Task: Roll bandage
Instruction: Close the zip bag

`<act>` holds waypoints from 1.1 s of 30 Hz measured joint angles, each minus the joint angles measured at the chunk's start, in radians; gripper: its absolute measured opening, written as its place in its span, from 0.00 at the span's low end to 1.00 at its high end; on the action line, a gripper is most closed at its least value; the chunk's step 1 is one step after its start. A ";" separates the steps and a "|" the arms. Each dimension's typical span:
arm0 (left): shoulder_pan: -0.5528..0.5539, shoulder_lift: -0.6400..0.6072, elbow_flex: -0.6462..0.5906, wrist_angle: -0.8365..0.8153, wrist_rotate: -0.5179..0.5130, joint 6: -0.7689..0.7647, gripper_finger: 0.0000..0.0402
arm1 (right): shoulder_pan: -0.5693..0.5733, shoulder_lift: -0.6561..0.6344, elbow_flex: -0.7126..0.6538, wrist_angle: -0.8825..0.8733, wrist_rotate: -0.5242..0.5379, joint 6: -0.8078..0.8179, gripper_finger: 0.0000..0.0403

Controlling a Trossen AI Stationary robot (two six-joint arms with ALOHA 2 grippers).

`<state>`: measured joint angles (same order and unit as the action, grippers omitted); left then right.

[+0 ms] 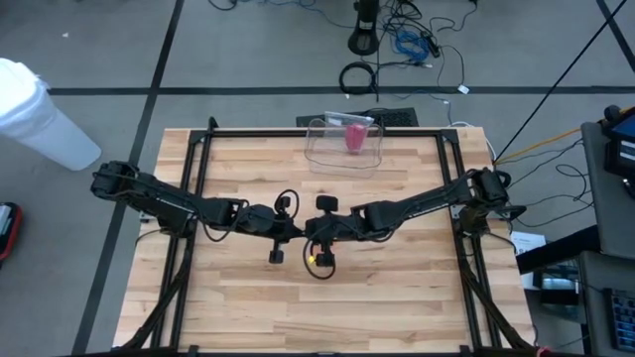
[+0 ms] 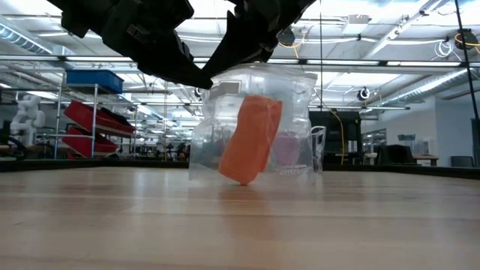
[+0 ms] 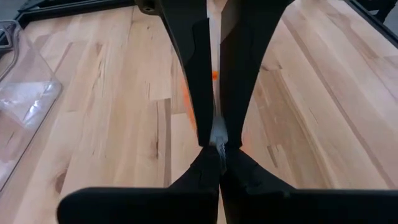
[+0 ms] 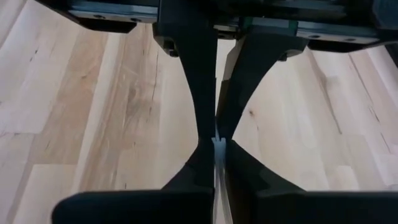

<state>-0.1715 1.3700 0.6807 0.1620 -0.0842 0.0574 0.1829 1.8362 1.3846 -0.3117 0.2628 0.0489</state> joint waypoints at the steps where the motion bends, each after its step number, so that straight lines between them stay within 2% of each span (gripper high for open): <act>1: 0.000 -0.003 0.000 -0.003 0.002 0.000 0.00 | 0.002 -0.001 0.000 -0.005 0.002 0.010 0.01; 9: -0.002 -0.017 0.001 -0.009 0.010 0.000 0.00 | 0.016 -0.016 0.000 -0.042 0.011 0.028 0.00; 20: -0.008 -0.028 0.003 -0.011 0.008 0.000 0.00 | 0.038 -0.067 -0.001 -0.190 0.043 0.112 0.00; 33: -0.014 -0.135 0.000 -0.089 -0.006 0.002 0.00 | 0.091 -0.076 -0.002 -0.331 0.070 0.209 0.00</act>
<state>-0.1856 1.2347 0.6804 0.0735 -0.0901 0.0589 0.2736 1.7606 1.3830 -0.6427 0.3329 0.2581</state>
